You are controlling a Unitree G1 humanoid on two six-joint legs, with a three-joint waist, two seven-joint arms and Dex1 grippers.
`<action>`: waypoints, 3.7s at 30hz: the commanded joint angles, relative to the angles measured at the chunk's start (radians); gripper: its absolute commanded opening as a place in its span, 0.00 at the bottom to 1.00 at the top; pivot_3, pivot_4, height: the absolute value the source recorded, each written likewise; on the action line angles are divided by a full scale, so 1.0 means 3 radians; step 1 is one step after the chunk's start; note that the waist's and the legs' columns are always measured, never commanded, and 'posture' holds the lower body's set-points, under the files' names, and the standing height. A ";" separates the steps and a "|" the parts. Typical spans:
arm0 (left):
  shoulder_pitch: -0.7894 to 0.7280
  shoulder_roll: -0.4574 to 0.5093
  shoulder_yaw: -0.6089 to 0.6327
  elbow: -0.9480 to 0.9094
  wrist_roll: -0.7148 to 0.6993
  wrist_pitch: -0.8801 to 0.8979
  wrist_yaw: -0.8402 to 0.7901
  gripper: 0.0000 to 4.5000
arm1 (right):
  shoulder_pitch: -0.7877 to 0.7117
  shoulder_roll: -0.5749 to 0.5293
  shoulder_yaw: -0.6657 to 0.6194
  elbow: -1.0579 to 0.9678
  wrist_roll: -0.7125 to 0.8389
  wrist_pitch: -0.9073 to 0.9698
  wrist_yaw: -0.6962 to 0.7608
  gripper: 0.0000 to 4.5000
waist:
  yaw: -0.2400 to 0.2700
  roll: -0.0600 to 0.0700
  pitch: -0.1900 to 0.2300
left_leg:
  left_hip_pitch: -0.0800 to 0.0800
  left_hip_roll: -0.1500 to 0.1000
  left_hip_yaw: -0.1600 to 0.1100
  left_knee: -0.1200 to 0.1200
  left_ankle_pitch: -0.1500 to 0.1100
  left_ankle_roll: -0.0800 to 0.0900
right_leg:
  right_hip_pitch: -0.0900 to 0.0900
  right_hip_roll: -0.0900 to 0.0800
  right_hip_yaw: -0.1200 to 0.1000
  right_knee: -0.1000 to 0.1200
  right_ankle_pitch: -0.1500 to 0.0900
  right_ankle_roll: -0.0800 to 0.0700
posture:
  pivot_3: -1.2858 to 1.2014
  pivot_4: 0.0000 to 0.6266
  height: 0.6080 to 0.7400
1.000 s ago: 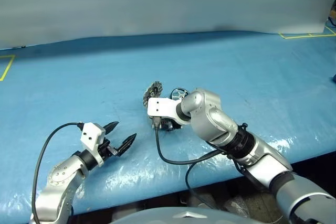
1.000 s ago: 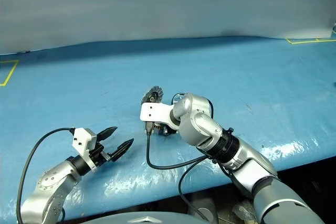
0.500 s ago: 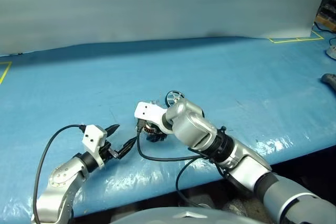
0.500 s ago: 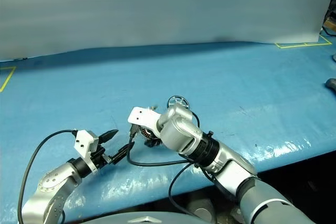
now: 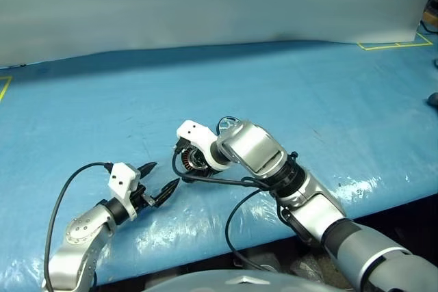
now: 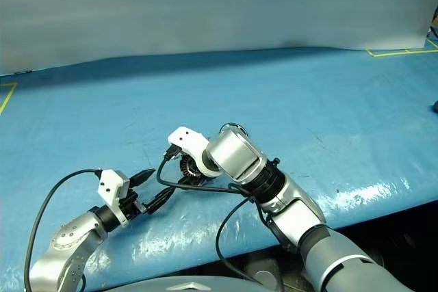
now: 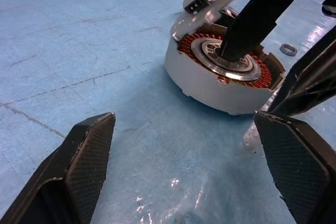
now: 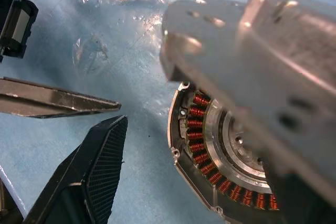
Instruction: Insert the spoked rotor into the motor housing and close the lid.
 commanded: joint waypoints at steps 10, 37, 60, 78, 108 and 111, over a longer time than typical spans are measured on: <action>-0.0106 0.0007 -0.0065 0.0006 -0.0008 -0.0017 -0.0044 1.00 | -0.0050 -0.0436 -0.0260 -0.0738 0.1115 0.0032 -0.0545 0.88 | 0.0000 0.0015 0.0017 | -0.0003 -0.0008 -0.0005 0.0000 0.0000 0.0001 | 0.0000 0.0000 -0.0003 -0.0001 0.0002 0.0008 | 0.52 0.24 1.00; -0.0035 0.0054 -0.0076 -0.0075 0.0000 0.0000 -0.0033 1.00 | 0.0050 -0.1813 0.1318 -0.0450 -0.1094 -0.4069 0.0888 0.88 | 0.0079 0.0003 0.0046 | -0.0004 -0.0003 -0.0015 0.0008 0.0004 -0.0006 | 0.0009 -0.0007 0.0000 0.0000 -0.0017 0.0027 | 0.52 0.24 1.00; -0.0110 0.0050 -0.0158 0.0001 0.0076 -0.0010 -0.0043 1.00 | 0.0381 -0.1211 0.0842 -0.0437 -0.1228 -0.2810 0.1249 0.46 | 0.0085 0.0002 0.0045 | -0.0004 -0.0017 -0.0018 0.0019 0.0004 -0.0007 | 0.0013 -0.0005 -0.0002 0.0008 -0.0014 0.0029 | 0.52 0.24 1.00; -0.0204 0.0014 -0.0200 0.0099 0.0106 -0.0049 -0.0072 1.00 | 0.0285 -0.1131 0.1042 -0.0546 -0.1158 -0.1924 0.1036 0.83 | 0.0082 0.0003 0.0045 | -0.0002 -0.0023 -0.0025 0.0026 0.0001 -0.0001 | 0.0014 -0.0007 -0.0002 0.0020 -0.0015 0.0028 | 0.52 0.24 1.00; -0.0267 0.0135 -0.0248 -0.0327 -0.0116 0.0054 -0.0283 1.00 | 0.2698 -0.1232 -0.1686 -0.1552 0.0172 -0.3237 -0.0345 0.90 | 0.0091 -0.0005 0.0047 | -0.0003 -0.0021 -0.0024 0.0031 -0.0002 0.0003 | 0.0010 -0.0006 0.0002 0.0035 -0.0018 0.0025 | 0.52 0.24 1.00; -0.0413 0.0174 -0.0314 -0.0391 -0.0124 0.0091 -0.0350 1.00 | 0.2913 -0.1268 -0.1623 -0.1546 0.0053 -0.3375 -0.0488 0.90 | 0.0089 -0.0005 0.0047 | 0.0001 -0.0021 -0.0022 0.0031 -0.0002 0.0003 | 0.0010 -0.0004 0.0007 0.0037 -0.0028 0.0030 | 0.52 0.24 1.00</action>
